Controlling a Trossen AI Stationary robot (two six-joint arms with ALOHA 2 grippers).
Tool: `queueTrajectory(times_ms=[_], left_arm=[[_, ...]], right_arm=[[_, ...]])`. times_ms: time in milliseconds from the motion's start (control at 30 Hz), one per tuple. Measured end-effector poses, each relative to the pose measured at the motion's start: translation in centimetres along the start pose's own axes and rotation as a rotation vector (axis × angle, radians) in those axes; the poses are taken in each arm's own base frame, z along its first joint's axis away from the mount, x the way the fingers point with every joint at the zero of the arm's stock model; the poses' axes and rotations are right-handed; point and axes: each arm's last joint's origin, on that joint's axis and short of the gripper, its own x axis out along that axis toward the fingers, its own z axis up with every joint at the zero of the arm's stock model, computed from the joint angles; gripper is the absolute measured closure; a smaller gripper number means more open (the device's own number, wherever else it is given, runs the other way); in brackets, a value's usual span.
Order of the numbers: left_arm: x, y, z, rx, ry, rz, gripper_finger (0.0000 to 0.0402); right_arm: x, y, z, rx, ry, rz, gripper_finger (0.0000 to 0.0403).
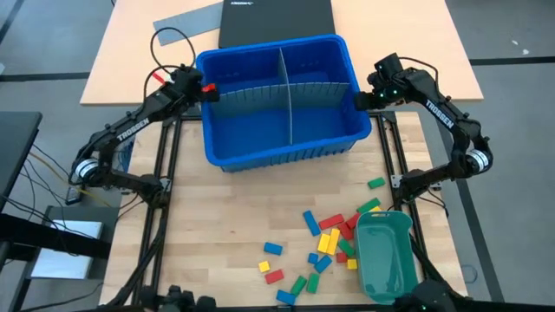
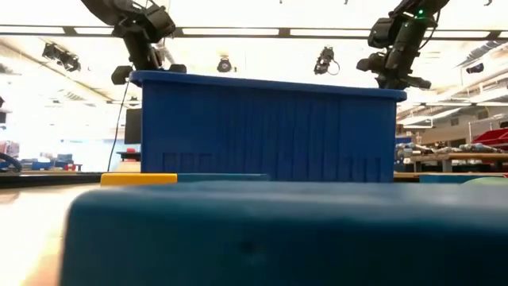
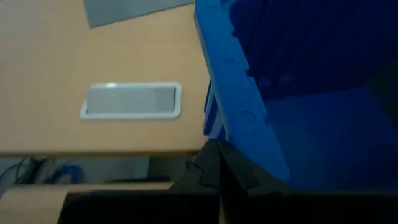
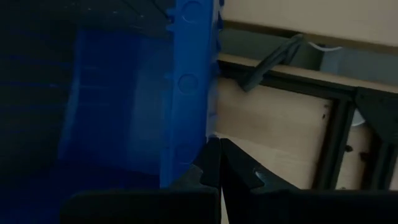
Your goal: Sort Items/Unsort Items
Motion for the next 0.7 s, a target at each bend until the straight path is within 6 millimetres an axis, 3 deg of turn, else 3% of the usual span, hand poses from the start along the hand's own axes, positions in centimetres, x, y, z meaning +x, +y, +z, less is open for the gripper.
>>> queueTrajectory(times_ms=[333,533,700], left_arm=[[2.2,1.9,1.8,-0.026,-0.031,-0.083,0.0401],[2.8,3.2,2.5,0.114,-0.045,-0.138,0.0401],[3.1,4.2,2.9,0.169,-0.051,-0.157,0.0401]], right_arm=[[-0.5,0.0,0.1,-0.041,-0.064,-0.069,0.0378],[-0.9,0.0,0.3,-0.020,-0.098,-0.130,0.0348],[-2.7,0.7,1.7,-0.020,-0.212,-0.099,0.0320]])
